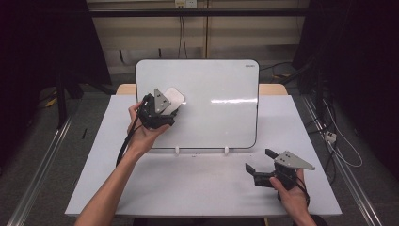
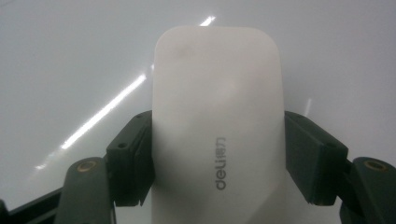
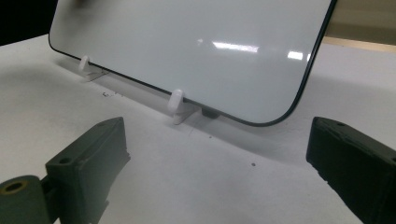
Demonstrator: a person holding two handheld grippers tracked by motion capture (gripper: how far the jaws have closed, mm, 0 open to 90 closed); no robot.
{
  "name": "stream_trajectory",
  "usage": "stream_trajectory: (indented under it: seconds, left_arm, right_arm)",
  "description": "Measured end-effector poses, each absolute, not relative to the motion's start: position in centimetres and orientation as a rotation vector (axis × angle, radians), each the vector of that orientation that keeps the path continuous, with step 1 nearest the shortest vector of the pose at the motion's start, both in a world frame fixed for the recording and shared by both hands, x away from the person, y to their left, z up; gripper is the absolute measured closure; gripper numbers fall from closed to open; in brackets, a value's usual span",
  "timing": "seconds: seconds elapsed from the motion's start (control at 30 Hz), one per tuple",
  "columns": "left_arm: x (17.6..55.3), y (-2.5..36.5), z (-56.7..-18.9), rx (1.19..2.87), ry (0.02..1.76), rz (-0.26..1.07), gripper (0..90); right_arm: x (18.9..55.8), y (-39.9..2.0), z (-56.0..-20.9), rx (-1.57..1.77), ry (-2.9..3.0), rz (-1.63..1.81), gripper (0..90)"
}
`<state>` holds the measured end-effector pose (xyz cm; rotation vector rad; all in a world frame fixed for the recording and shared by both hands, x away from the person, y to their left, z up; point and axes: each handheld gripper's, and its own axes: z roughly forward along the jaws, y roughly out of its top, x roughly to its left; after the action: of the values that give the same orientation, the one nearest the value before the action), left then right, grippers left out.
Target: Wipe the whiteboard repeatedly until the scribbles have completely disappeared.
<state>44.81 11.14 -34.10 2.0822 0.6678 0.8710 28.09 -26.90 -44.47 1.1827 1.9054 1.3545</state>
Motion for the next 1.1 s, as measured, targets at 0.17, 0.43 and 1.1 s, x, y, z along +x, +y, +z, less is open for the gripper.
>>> stream_trajectory:
  seconds: [0.17, 0.43, 1.1]
  left_arm:
    - [44.9, 11.4, -34.0, 2.065, 0.681, 0.852, 31.3]
    - [44.4, 12.0, -33.3, 2.03, 0.677, 0.828, 31.3]
    - [42.7, 13.6, -33.3, 2.011, 0.696, 0.797, 31.2]
  right_arm:
    - [28.1, -26.9, -44.5, 1.184, 1.907, 1.356, 5.1]
    - [28.2, -26.8, -44.5, 1.182, 1.907, 1.357, 5.1]
    - [28.0, -27.0, -44.5, 1.185, 1.9, 1.354, 5.1]
